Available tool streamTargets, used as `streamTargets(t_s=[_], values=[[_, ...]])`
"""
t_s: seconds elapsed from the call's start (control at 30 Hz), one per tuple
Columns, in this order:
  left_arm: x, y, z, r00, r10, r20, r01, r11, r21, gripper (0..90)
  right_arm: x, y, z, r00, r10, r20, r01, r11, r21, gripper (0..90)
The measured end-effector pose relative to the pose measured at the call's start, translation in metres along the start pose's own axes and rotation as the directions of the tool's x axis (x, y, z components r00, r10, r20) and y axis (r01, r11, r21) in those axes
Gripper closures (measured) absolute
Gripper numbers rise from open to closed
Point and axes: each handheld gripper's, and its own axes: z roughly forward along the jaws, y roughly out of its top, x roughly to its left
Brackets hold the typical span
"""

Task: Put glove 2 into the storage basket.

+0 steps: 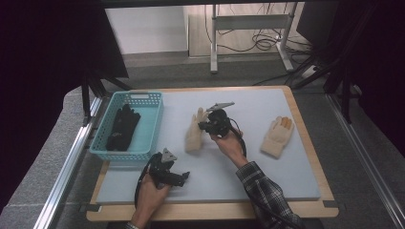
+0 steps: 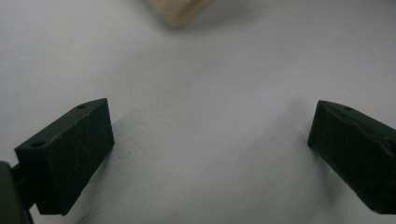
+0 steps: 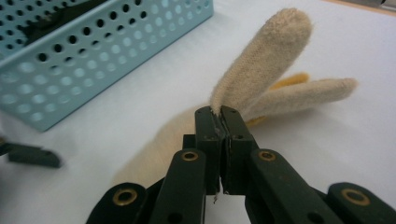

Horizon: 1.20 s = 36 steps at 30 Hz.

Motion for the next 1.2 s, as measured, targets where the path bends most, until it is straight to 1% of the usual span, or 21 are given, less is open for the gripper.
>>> streamTargets(t_s=[0.03,0.23,0.33,0.43,0.47,0.57,0.67,0.7,0.77,0.87,0.93,1.0,1.1,1.13,1.17,1.2], values=[[0.0,0.0,0.0,1.0,0.0,0.0,0.0,1.0,0.0,0.5,0.0,0.0,0.0,1.0,0.0,0.0,0.0,1.0,0.0,86.1],[0.0,0.0,0.0,1.0,-0.002,0.001,0.002,1.0,-0.001,0.5,0.011,-0.008,-0.038,0.9997,-0.019,-0.017,0.018,1.0,-0.018,86.1],[0.0,0.0,0.0,1.0,0.0,0.0,0.0,1.0,0.0,0.5,0.018,-0.015,-0.057,0.9996,-0.013,-0.024,0.012,0.999,-0.03,86.1],[-0.001,0.0,0.001,0.9999,-0.012,-0.001,0.012,0.9999,-0.01,0.5,0.024,-0.022,-0.076,0.9993,-0.008,-0.037,0.006,0.999,-0.041,86.2],[-0.001,0.0,0.0,1.0,-0.008,-0.001,0.008,0.9999,-0.007,0.5,0.026,-0.024,-0.083,0.9993,-0.006,-0.037,0.005,0.999,-0.043,86.1],[-0.001,0.0,0.001,0.9999,-0.013,0.0,0.013,0.9999,-0.009,0.5,0.033,-0.031,-0.099,0.9988,-0.003,-0.049,0.0,0.999,-0.047,86.1],[-0.001,0.0,0.0,0.9999,-0.013,0.001,0.013,0.9999,-0.007,0.5,0.04,-0.037,-0.11,0.9988,-0.018,-0.046,0.015,0.999,-0.047,86.1],[-0.001,0.0,0.0,0.9999,-0.013,0.001,0.013,0.9999,-0.008,0.5,0.043,-0.04,-0.114,0.999,-0.021,-0.039,0.019,0.999,-0.043,86.1],[-0.001,0.0,0.0,0.9999,-0.013,0.001,0.013,0.9999,-0.007,0.6,0.046,-0.045,-0.117,0.9994,-0.021,-0.027,0.02,0.999,-0.038,86.1],[-0.001,0.0,0.001,0.9999,-0.01,-0.001,0.01,0.9999,-0.008,0.6,0.044,-0.057,-0.117,1.0,-0.005,-0.008,0.005,1.0,-0.014,86.0],[-0.001,0.0,0.001,0.9999,-0.01,-0.001,0.01,0.9999,-0.009,0.6,0.037,-0.067,-0.114,0.9998,0.013,0.012,-0.013,1.0,0.008,85.9],[-0.001,0.0,0.001,1.0,-0.01,-0.002,0.01,0.9999,-0.009,0.6,0.03,-0.076,-0.111,0.999,0.034,0.028,-0.034,0.999,0.013,85.6],[0.0,0.0,0.0,1.0,-0.007,0.0,0.007,1.0,-0.004,0.6,0.018,-0.088,-0.109,0.9956,0.052,0.078,-0.054,0.998,0.02,84.5],[0.0,0.0,0.0,1.0,-0.006,0.0,0.006,1.0,-0.004,0.5,0.015,-0.091,-0.109,0.9945,0.051,0.091,-0.053,0.998,0.02,83.6],[-0.001,0.0,0.0,1.0,-0.009,0.0,0.009,0.9999,-0.006,0.6,0.012,-0.095,-0.109,0.9936,0.052,0.1,-0.055,0.998,0.024,80.3],[-0.001,0.0,0.0,1.0,-0.009,0.0,0.009,0.9999,-0.006,0.5,0.01,-0.098,-0.109,0.9929,0.05,0.108,-0.053,0.998,0.03,71.6]])
